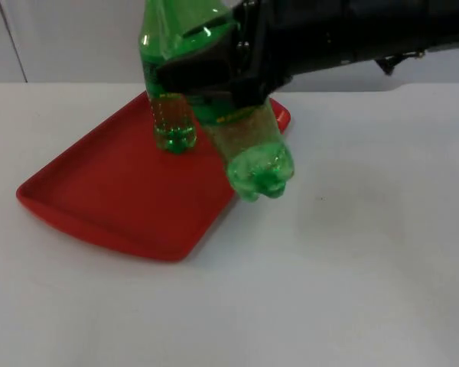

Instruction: Place the bottle upright on the tray.

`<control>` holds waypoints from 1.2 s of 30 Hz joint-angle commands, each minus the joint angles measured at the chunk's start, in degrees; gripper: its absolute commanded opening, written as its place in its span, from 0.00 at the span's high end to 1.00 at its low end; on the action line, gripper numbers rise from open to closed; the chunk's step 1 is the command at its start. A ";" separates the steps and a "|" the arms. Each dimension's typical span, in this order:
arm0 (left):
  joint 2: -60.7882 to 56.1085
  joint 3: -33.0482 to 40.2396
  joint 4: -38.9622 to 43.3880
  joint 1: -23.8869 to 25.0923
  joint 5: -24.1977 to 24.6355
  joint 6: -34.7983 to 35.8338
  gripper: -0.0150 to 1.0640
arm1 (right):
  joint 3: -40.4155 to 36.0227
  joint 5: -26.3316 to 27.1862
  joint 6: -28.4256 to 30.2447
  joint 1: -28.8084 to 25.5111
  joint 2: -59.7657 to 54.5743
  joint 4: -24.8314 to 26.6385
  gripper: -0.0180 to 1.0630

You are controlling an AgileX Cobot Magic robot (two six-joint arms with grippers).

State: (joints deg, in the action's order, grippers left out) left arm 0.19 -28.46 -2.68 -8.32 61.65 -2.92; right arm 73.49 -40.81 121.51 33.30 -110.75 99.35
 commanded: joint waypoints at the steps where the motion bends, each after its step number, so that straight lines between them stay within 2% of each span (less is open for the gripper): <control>1: -0.19 0.20 -0.14 -0.31 -0.08 0.39 0.08 | 3.06 1.58 13.05 1.48 -1.84 0.60 0.98; 3: -0.19 0.20 -0.14 -0.31 -0.08 0.39 0.08 | 4.01 1.87 13.05 1.76 -2.57 0.60 0.98; 7: -0.19 0.20 -0.14 -0.31 -0.08 0.39 0.08 | 13.41 -1.79 13.05 1.91 -10.22 0.60 0.98; 10: -0.19 0.20 -0.14 -0.31 -0.08 0.39 0.08 | 17.16 -1.66 11.89 1.91 -13.66 0.60 0.98; 12: -0.19 0.20 -0.14 -0.31 -0.08 0.39 0.08 | 19.63 -0.67 6.67 1.91 -15.59 0.60 0.98; 14: -0.19 0.20 -0.14 -0.31 -0.08 0.39 0.08 | 21.25 0.94 -2.18 1.91 -15.98 0.60 0.98; 16: -0.19 0.20 -0.14 -0.31 -0.08 0.39 0.08 | 21.67 1.68 -4.36 1.91 -15.98 0.60 0.98; 19: -0.19 0.20 -0.14 -0.31 -0.08 0.39 0.08 | 24.80 4.25 -15.18 1.91 -15.62 0.60 0.98; 20: -0.19 0.20 -0.14 -0.31 -0.08 0.39 0.08 | 26.26 4.42 -17.84 2.19 -15.62 0.60 0.98; 21: -0.19 0.20 -0.14 -0.31 -0.08 0.39 0.08 | 26.26 4.42 -17.84 2.19 -15.62 0.60 0.98; 22: -0.19 0.20 -0.14 -0.31 -0.08 0.39 0.08 | 27.58 6.30 -20.04 3.00 -15.62 -0.93 0.98; 23: -0.19 0.20 -0.14 -0.31 -0.08 0.39 0.08 | 29.51 10.73 -23.54 4.96 -15.62 -6.71 0.98; 24: -0.19 0.20 -0.14 -0.31 -0.08 0.39 0.08 | 30.23 12.95 -25.33 5.82 -15.62 -9.40 0.98; 25: -0.19 0.20 -0.14 -0.31 -0.08 0.39 0.08 | 32.17 19.23 -32.07 8.29 -15.62 -17.72 0.98; 26: -0.19 0.20 -0.14 -0.31 -0.08 0.39 0.08 | 33.36 21.78 -35.67 10.09 -15.62 -23.82 0.98; 27: -0.19 0.20 -0.14 -0.31 -0.08 0.39 0.08 | 33.36 21.78 -35.67 10.09 -15.62 -23.82 0.98; 29: -0.19 0.20 -0.14 -0.31 -0.08 0.39 0.08 | 35.15 26.18 -42.59 13.04 -15.62 -33.01 0.98; 30: -0.19 0.20 -0.14 -0.31 -0.08 0.39 0.08 | 35.48 30.37 -44.86 14.58 -15.62 -34.92 0.98; 31: -0.19 0.20 -0.14 -0.31 -0.08 0.39 0.08 | 35.48 34.83 -45.12 16.03 -15.78 -34.51 0.98; 32: -0.19 0.20 -0.14 -0.31 -0.08 0.39 0.08 | 35.48 37.32 -45.12 16.69 -15.90 -34.27 0.98; 33: -0.19 0.20 -0.14 -0.31 -0.08 0.39 0.08 | 35.48 37.32 -45.12 16.69 -15.90 -34.27 0.98; 35: -0.19 0.20 -0.14 -0.31 -0.08 0.39 0.08 | 35.48 44.88 -45.32 18.59 -16.63 -34.16 0.98; 36: -0.19 0.20 -0.03 -0.31 -0.08 0.39 0.08 | 35.62 46.81 -46.00 19.05 -17.23 -34.16 0.98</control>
State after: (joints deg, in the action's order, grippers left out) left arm 0.19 -28.46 -2.68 -8.32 61.65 -2.92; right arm 108.66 2.87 75.83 52.14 -127.87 65.36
